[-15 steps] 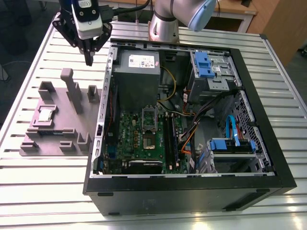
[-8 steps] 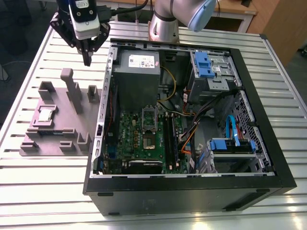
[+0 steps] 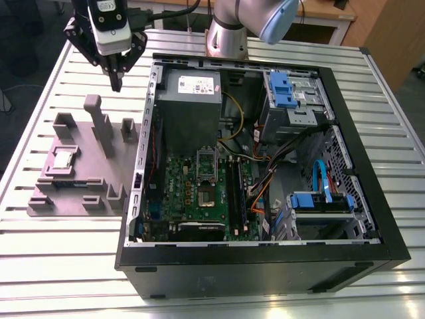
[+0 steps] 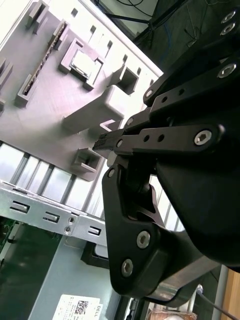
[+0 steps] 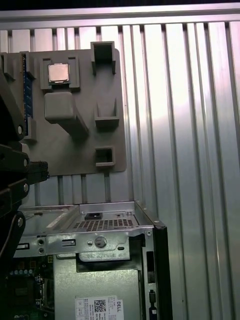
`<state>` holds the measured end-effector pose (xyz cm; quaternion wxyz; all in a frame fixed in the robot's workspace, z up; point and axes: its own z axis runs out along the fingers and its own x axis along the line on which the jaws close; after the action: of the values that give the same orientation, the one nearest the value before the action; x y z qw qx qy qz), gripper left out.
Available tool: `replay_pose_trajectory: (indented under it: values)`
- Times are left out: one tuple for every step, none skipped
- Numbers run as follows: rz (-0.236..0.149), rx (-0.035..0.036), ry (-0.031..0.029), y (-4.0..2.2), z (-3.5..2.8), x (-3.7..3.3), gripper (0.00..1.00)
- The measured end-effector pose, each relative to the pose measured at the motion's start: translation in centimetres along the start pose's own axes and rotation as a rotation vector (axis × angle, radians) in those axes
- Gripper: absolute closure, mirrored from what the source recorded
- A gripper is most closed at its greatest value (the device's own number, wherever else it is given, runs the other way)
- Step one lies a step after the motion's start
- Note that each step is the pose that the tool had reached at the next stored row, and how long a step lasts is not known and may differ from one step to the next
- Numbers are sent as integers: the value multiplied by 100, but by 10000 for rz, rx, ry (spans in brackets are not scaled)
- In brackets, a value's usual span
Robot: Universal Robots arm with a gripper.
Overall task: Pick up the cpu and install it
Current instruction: 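Reach for the cpu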
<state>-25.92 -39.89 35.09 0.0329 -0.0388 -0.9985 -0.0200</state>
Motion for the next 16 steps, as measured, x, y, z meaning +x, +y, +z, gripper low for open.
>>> replay_pose_trajectory:
  values:
    - [0,0,0,-1,2,12,90]
    - [0,0,0,-2,3,30,90]
    - [-1,0,1,-4,5,48,90]
    - [0,0,0,-5,7,65,90]
    - [-1,0,0,-7,8,84,90]
    - [-1,0,0,-9,10,107,90]
    - [1,-1,0,-10,13,130,90]
    - [0,-1,-1,-13,15,157,90]
    - [1,0,0,-16,17,186,90]
    - [1,-1,-1,-19,20,213,90]
    - [0,0,-3,-22,22,242,90]
    - [-1,0,-7,-25,24,274,90]
    - [-2,-2,-30,-28,26,310,90]
    - [-4,-4,-64,-31,28,342,90]
    - [-4,-7,-95,-34,30,375,90]
    - [-4,-8,-113,-36,32,401,90]
